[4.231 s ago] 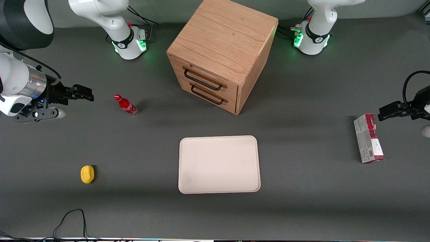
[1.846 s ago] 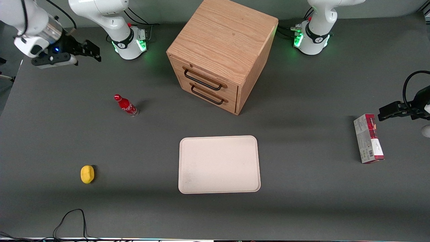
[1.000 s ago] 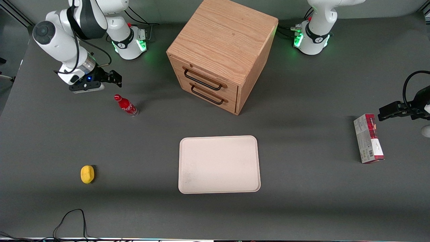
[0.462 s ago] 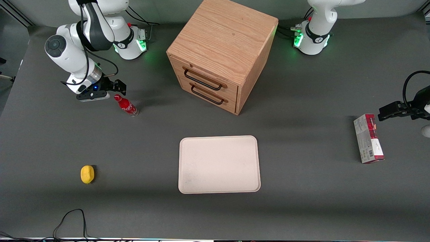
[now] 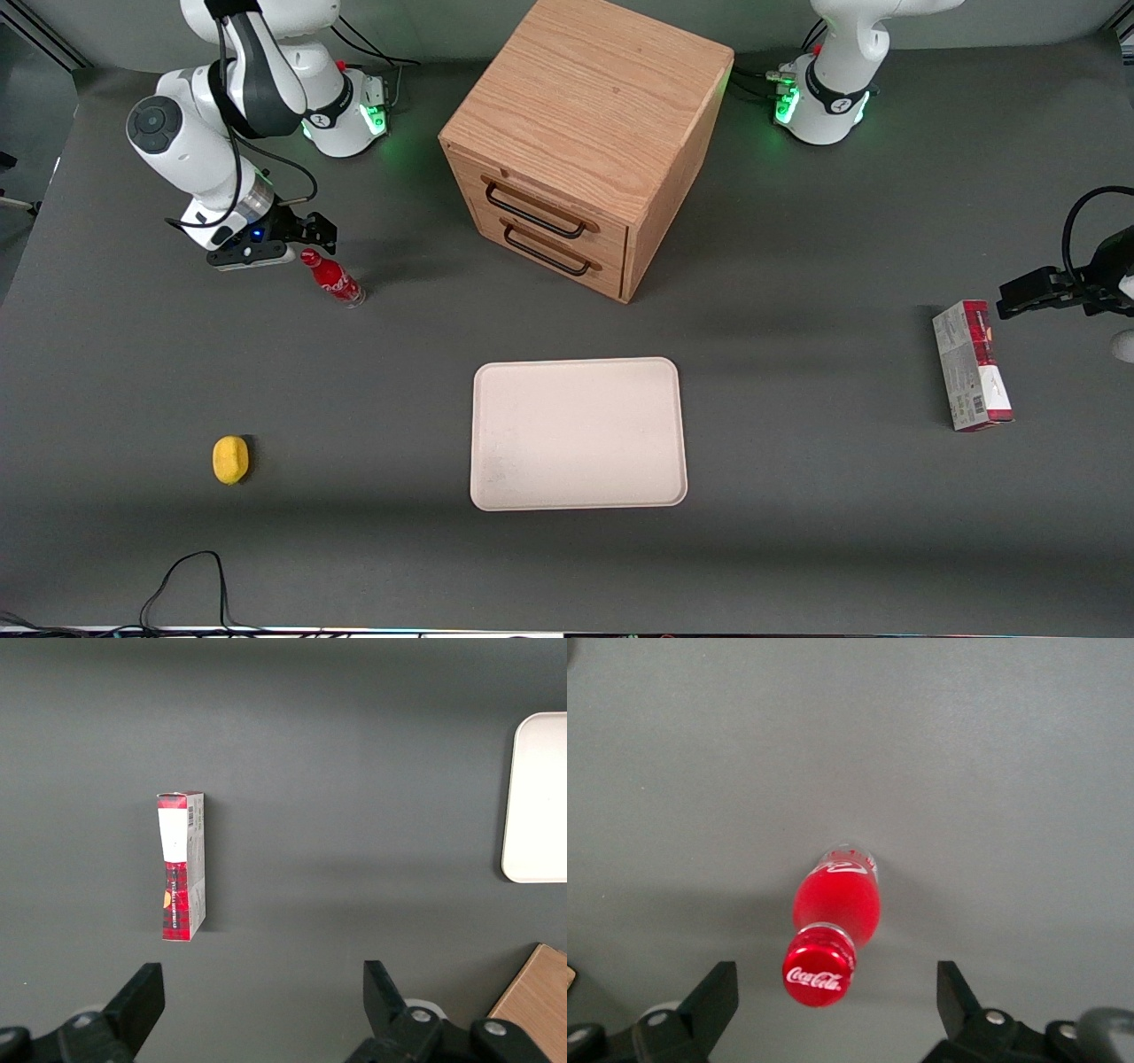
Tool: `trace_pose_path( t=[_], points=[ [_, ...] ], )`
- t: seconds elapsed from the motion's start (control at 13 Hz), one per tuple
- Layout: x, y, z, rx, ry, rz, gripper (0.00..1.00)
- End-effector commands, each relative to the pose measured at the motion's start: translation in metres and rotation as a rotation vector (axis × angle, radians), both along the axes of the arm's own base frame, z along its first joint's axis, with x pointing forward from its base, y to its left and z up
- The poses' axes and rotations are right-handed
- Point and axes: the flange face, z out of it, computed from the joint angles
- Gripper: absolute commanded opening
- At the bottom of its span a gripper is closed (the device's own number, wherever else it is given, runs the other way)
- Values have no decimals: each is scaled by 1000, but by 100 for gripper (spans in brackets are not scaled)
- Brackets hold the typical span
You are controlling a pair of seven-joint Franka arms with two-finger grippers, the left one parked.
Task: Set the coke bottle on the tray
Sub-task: 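Close the right gripper on the bottle's neck and lift it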
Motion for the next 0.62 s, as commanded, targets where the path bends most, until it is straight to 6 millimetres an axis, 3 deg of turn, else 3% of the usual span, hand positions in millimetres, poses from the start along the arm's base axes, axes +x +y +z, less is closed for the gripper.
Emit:
trace_pose_path(
  t=[0.0,0.08,0.54],
  points=[
    [1,4,-4,-10,-9,1,29],
    [1,4,-4,-10,-9,1,0],
    [1,4,-4,-10,-8,1,0]
  ],
)
